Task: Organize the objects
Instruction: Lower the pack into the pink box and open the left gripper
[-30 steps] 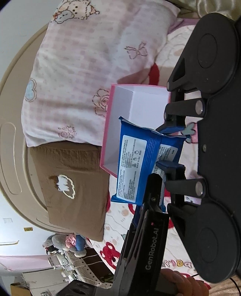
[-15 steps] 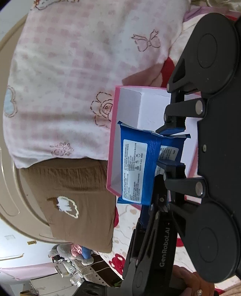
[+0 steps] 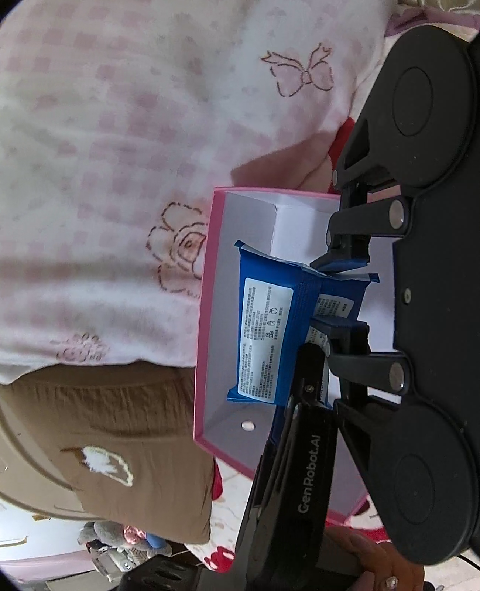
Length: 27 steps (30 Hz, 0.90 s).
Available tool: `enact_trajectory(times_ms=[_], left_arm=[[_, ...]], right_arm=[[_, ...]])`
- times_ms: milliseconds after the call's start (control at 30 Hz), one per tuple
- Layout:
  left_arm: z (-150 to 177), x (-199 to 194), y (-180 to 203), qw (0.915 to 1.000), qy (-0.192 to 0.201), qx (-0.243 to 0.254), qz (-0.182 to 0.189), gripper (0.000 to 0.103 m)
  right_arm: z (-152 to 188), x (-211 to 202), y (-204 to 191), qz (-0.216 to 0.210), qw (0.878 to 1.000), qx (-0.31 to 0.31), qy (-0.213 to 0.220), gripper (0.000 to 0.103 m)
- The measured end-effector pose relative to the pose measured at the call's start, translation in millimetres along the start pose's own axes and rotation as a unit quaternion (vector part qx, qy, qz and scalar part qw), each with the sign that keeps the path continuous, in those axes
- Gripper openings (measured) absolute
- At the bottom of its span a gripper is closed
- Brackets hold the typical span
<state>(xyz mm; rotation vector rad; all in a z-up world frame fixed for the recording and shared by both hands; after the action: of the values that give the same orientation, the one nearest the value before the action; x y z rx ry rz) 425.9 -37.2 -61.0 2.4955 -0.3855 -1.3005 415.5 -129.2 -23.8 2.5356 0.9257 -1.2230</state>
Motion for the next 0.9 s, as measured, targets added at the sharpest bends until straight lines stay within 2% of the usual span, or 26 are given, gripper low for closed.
enact_trajectory(times_ms=[267,600,900], left_arm=[[-4,31,-10,0.9998,-0.009,-0.005,-0.017,0.041],[1,56,-28,0.9987,-0.021,-0.046,-0.002,0.041],[-3,65,-38,0.9958,-0.046,-0.078,0.007,0.042]], right_arm=[[-2,34,11,0.003,1.000,-0.020,-0.019,0.029],[1,59,11,0.039,0.997,-0.047,-0.039,0.029],[-5,70,7,0.052,0.993,-0.089,-0.059,0.029]])
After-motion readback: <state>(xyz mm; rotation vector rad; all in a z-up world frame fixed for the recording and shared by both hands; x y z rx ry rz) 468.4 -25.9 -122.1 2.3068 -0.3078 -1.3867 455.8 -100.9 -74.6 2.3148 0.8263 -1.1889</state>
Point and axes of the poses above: each gripper's, at about its wrist camera, not at the fingertips, and x roughly the way its jaws point, y to its right, z to its underside, the point moved 6 cm from there along x, roughly the way its jaws point, and after that the axes turned 3 degrees about x, right-handed, at the moved point
